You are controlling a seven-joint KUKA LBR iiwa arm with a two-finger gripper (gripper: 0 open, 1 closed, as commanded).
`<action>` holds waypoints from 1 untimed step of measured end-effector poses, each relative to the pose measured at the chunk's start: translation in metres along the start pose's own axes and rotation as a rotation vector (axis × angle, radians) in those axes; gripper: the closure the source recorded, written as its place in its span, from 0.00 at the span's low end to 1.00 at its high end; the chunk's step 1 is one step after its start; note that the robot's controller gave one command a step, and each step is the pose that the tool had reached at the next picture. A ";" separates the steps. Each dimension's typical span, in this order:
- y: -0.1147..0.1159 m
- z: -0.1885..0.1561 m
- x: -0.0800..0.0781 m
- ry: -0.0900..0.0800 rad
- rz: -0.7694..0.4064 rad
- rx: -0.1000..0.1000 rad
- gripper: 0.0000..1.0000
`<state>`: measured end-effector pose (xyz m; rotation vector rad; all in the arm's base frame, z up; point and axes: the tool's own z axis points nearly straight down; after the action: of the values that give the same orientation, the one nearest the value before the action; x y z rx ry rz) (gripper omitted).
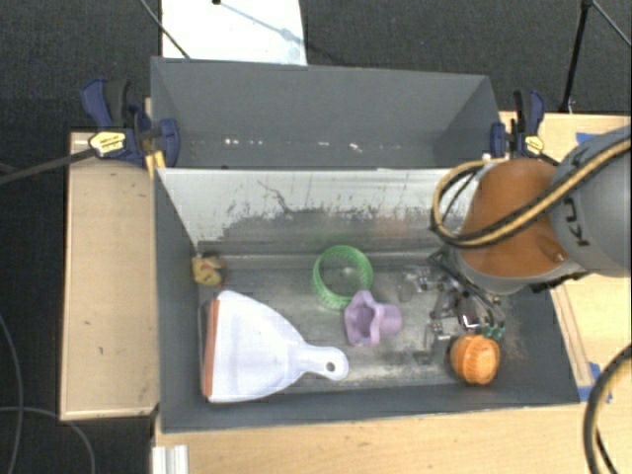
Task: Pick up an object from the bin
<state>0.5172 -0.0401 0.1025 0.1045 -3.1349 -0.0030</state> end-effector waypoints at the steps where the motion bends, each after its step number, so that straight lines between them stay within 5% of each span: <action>1: 0.026 -0.005 -0.005 -0.007 -0.068 0.002 0.00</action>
Offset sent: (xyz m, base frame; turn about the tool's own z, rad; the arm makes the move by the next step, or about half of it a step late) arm 0.0312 0.0717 -0.0168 -0.0363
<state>0.5200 -0.0136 0.1076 0.2112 -3.1365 -0.0006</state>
